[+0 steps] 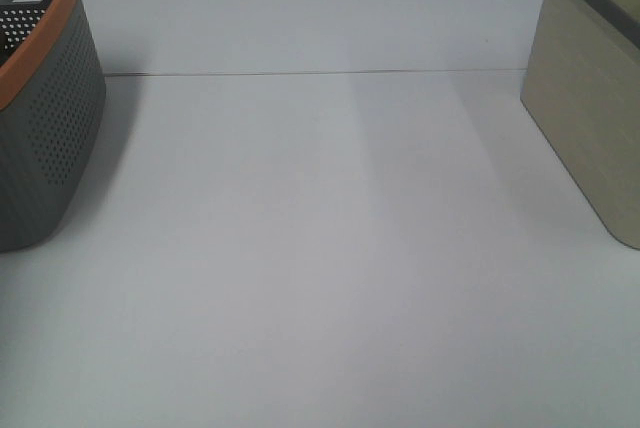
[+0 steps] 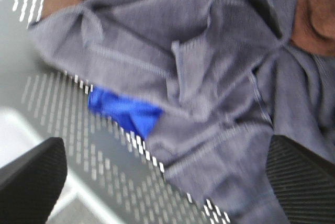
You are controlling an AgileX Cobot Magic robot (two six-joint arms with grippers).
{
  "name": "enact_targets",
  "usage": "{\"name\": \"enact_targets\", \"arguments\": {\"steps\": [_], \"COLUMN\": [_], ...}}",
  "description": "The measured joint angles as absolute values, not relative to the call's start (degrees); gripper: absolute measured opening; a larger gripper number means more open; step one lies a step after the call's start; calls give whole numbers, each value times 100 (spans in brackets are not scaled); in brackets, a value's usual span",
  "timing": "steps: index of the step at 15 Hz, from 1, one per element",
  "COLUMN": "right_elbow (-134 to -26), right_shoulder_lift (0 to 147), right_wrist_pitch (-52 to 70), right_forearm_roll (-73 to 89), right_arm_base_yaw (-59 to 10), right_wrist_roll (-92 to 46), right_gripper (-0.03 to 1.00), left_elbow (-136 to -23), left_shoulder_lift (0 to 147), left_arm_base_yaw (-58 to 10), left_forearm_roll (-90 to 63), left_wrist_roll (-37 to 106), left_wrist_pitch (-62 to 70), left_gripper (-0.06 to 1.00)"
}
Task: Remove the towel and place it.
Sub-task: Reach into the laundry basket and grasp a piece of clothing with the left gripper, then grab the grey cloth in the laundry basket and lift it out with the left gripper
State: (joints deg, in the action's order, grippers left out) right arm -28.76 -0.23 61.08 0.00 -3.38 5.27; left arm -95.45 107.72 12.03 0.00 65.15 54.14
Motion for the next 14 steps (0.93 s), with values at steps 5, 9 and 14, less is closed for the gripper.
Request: {"name": "enact_targets", "arguments": {"steps": [5,9,14], "right_elbow": [-2876,-2876,-2876], "right_shoulder_lift": [-23,-23,-23], "right_wrist_pitch": [6108,6108,6108], "right_forearm_roll": [0,0,0], "right_arm_base_yaw": [-338,-338,-338], "right_wrist_roll": [527,527,527], "right_gripper": [61,61,61], "left_elbow": [-9545,-9614,-9614], "left_shoulder_lift": [11832,12267,12359], "left_arm_base_yaw": [1203,1203,1203], "left_forearm_roll": [-510,-607,-997], "left_wrist_roll": [7672,7844,8210], "left_wrist_pitch": [4950,4418,4418], "left_gripper": [95,92,74]}}
